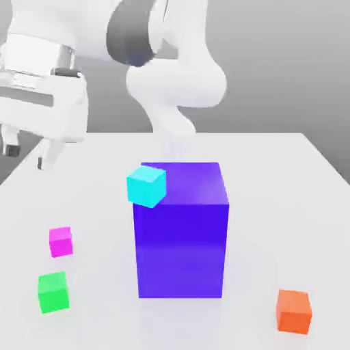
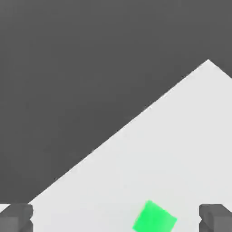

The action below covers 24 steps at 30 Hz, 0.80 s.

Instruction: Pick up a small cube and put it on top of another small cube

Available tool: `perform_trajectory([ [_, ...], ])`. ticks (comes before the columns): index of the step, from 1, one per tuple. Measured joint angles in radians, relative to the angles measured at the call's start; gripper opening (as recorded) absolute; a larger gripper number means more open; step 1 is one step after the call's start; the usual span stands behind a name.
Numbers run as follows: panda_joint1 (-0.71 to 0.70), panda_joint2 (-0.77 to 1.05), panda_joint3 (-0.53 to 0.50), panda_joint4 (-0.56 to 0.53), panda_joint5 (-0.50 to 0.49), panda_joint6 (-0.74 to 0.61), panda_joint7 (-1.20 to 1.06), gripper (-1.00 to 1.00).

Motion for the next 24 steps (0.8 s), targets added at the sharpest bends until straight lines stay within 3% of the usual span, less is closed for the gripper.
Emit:
perform_trajectory([
  [5,-0.089,0.144,-0.074,-0.104,0.014,0.106,0.067,0.00],
  [9,-0.156,0.261,-0.126,-0.188,0.101,0.191,0.067,0.00],
  [14,-0.242,0.437,-0.014,-0.180,0.288,0.327,-0.049,0.00],
  [17,-0.325,0.545,0.082,-0.159,0.338,0.415,-0.089,0.00],
  [18,-0.339,0.565,0.097,-0.155,0.341,0.432,-0.092,-1.00],
  [24,-0.347,0.576,0.105,-0.153,0.340,0.441,-0.091,-1.00],
])
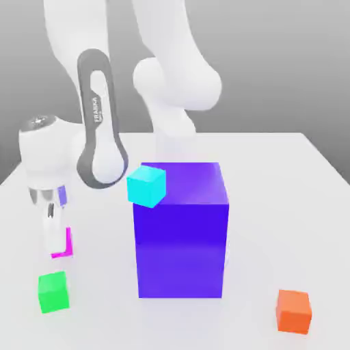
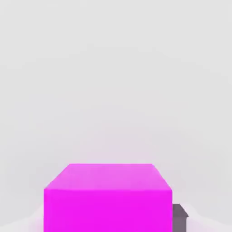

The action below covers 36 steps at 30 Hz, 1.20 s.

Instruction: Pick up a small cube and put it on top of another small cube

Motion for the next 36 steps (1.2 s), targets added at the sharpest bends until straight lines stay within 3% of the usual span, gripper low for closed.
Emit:
perform_trajectory([
  [3,0.035,-0.068,-0.041,-0.013,-0.030,-0.055,0.025,-1.00],
  [7,0.070,-0.208,-0.106,-0.042,-0.145,-0.165,0.109,-1.00],
  [10,0.074,-0.270,-0.104,-0.037,-0.197,-0.233,0.195,-1.00],
  [29,0.272,-0.226,-0.018,0.243,-0.201,-0.467,0.977,-1.00],
  [34,0.272,-0.079,-0.011,0.264,-0.184,-0.340,1.001,-1.00],
  [35,0.271,-0.054,-0.009,0.265,-0.181,-0.317,0.999,1.00],
  [36,0.271,-0.054,-0.009,0.265,-0.181,-0.317,0.999,1.00],
])
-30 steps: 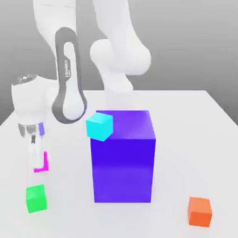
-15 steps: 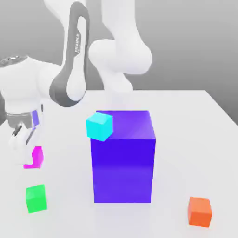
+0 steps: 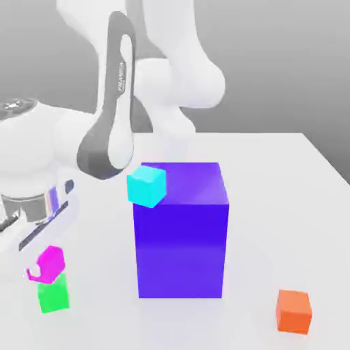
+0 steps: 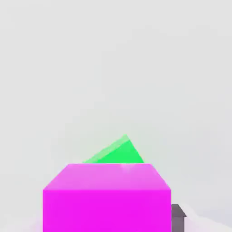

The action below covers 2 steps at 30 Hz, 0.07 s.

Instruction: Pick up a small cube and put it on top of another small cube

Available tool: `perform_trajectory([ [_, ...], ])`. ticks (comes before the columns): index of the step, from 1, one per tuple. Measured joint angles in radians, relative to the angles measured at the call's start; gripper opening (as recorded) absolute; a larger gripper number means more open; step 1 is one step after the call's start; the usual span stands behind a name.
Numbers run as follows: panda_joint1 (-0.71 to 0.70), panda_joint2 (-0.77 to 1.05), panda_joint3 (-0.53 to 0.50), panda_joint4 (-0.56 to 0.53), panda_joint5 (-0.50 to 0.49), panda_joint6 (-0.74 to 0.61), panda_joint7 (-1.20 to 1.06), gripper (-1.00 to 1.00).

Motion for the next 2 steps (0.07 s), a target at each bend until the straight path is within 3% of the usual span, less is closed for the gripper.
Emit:
perform_trajectory([
  [2,0.000,0.000,0.000,0.000,0.000,0.000,0.000,1.00],
])
